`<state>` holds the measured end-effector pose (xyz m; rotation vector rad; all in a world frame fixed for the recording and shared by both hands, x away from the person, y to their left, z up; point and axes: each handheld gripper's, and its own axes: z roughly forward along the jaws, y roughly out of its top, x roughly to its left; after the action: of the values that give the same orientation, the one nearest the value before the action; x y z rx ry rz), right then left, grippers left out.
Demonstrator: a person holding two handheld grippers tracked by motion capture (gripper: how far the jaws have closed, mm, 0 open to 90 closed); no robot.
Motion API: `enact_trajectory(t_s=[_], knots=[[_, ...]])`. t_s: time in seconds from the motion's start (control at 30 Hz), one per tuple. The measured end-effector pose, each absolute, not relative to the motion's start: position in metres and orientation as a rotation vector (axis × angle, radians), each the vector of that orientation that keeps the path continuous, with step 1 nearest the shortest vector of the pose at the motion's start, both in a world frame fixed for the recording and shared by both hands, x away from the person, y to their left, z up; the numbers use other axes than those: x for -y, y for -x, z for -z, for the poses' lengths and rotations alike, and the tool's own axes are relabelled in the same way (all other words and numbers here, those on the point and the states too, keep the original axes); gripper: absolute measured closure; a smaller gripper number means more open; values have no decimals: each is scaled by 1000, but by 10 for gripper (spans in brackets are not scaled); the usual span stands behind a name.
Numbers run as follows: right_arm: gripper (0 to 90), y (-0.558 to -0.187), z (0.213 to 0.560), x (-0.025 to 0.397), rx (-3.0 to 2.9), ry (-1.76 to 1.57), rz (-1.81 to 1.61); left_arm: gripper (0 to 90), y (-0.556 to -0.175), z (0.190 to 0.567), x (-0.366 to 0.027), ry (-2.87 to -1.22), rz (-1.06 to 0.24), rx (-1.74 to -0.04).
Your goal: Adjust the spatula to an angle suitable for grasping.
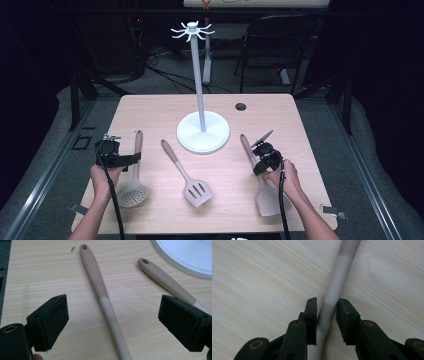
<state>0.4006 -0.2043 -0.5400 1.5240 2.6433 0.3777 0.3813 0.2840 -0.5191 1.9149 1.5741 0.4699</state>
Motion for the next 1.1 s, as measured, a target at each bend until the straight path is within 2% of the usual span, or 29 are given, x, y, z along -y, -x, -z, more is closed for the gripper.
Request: enact_trajectory(t_s=[0.43, 0.73, 1.1], knots=[[731, -402, 544, 205, -2621, -1583, -369, 94, -380, 518, -275, -1955, -507, -1549], [787, -402, 546, 208, -2597, -1648, -505, 95, -380, 517, -271, -1993, -548, -1531], [788, -397, 533, 209, -2578, -1623, -542, 95, -381, 517, -271, -1995, -545, -1523]])
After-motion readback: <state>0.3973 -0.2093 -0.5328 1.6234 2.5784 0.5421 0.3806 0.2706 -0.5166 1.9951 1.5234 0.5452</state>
